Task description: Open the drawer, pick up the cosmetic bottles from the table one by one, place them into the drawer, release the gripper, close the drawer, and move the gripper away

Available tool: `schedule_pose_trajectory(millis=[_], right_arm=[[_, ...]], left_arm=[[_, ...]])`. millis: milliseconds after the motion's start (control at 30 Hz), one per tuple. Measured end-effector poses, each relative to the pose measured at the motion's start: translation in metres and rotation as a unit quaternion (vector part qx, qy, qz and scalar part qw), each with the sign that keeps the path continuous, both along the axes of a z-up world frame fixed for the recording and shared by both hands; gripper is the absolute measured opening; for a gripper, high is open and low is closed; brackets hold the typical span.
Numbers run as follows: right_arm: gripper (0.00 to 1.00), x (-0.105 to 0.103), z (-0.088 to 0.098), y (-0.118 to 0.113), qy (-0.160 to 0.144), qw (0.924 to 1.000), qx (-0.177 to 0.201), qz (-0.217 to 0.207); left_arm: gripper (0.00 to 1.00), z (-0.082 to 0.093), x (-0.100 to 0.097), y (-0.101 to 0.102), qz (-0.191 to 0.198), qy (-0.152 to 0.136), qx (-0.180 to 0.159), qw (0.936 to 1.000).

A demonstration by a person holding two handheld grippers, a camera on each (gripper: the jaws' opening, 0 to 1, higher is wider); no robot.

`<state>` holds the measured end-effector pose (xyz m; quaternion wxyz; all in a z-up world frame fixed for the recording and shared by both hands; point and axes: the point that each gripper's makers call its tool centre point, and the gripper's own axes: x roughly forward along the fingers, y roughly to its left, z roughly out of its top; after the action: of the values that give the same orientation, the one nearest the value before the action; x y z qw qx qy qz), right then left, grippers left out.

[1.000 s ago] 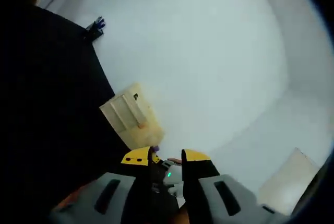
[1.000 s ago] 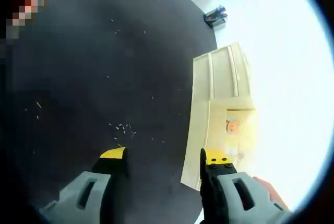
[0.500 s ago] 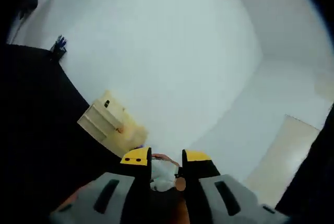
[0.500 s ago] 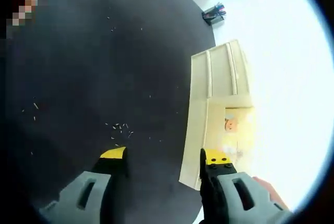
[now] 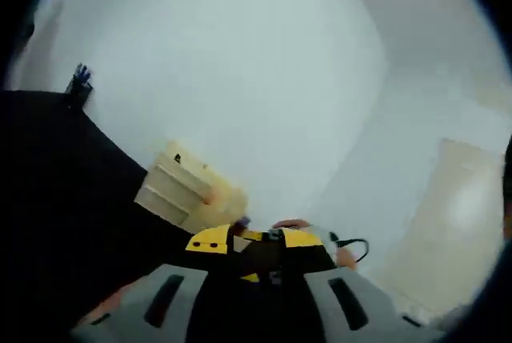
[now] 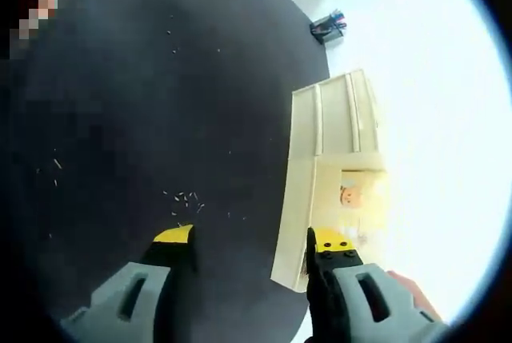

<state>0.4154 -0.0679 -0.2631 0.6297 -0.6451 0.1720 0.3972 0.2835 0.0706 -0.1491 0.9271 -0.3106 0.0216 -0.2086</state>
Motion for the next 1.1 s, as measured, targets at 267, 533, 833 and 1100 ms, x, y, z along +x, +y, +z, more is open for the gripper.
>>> schedule_pose_trajectory(millis=[267, 533, 833, 1100], right_arm=[[0.51, -0.003, 0.007, -0.002, -0.010, 0.9999, 0.001, 0.001], [0.51, -0.010, 0.015, 0.002, -0.015, 0.9998, -0.007, 0.012], [0.52, -0.039, 0.027, -0.022, -0.036, 0.9993, -0.003, 0.008], [0.60, -0.075, 0.040, -0.032, 0.000, 0.9927, 0.121, 0.009]], left_arm=[[0.25, -0.033, 0.023, 0.047, -0.005, -0.069, 0.114, 0.9910], [0.15, -0.042, 0.034, 0.039, -0.021, -0.124, 0.255, 0.9588], [0.37, -0.032, 0.050, 0.056, -0.057, -0.107, 0.147, 0.9816], [0.61, -0.036, 0.069, 0.060, -0.081, -0.117, 0.190, 0.9713]])
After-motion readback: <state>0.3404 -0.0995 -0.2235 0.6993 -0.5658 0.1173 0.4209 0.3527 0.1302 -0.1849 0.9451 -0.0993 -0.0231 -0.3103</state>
